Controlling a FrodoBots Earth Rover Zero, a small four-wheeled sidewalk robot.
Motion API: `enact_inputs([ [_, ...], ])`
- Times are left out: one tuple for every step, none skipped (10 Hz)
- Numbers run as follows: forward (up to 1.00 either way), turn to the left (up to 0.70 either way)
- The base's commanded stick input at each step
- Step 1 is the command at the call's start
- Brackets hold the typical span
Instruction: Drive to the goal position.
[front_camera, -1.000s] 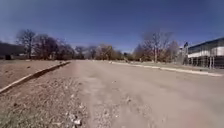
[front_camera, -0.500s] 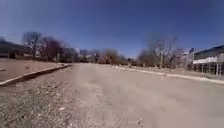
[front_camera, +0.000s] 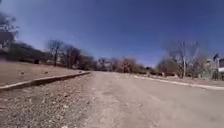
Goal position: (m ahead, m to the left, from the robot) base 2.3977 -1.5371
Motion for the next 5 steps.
enact_inputs([
  [1.0,0.0],
  [1.0,0.0],
  [1.0,0.07],
  [1.0,0.18],
  [1.0,0.26],
])
